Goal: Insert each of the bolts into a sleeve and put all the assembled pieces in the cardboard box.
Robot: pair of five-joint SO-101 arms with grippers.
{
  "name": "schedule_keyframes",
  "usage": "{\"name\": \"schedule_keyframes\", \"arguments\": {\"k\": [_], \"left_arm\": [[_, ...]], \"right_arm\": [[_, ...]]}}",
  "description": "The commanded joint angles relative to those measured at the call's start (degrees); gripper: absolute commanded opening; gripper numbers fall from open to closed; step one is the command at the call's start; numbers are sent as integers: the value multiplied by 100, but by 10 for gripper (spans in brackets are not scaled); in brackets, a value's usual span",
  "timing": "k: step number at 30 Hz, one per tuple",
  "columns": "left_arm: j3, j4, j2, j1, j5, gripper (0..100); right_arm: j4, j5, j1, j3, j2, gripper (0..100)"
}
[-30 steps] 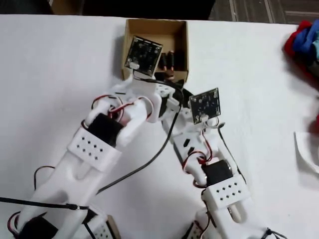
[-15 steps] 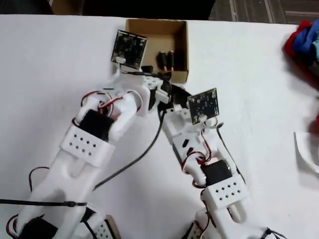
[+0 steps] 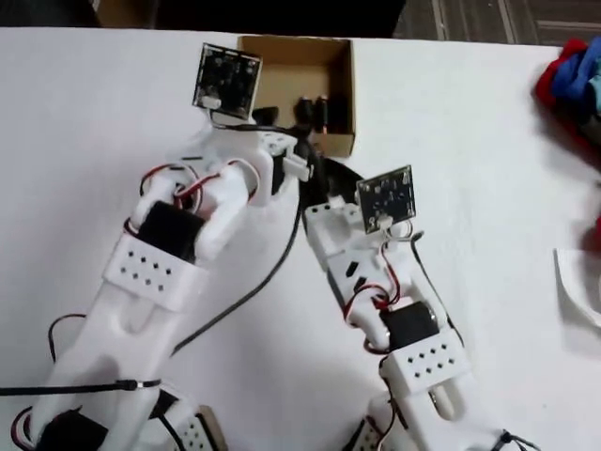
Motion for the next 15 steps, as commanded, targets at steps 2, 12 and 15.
{"name": "schedule_keyframes", "arguments": {"k": [2,12,15], "left_arm": [[-330,26,-70,-70,-18,174],[242,-26,-18,-1160,-26,173],[1015,-211,53,-1679,-26,173]], "right_arm": [[-145,-26,92,-404,-154,21],[215,-62,259,-642,224,20],[611,-35,374,-1530,1051,20]]}}
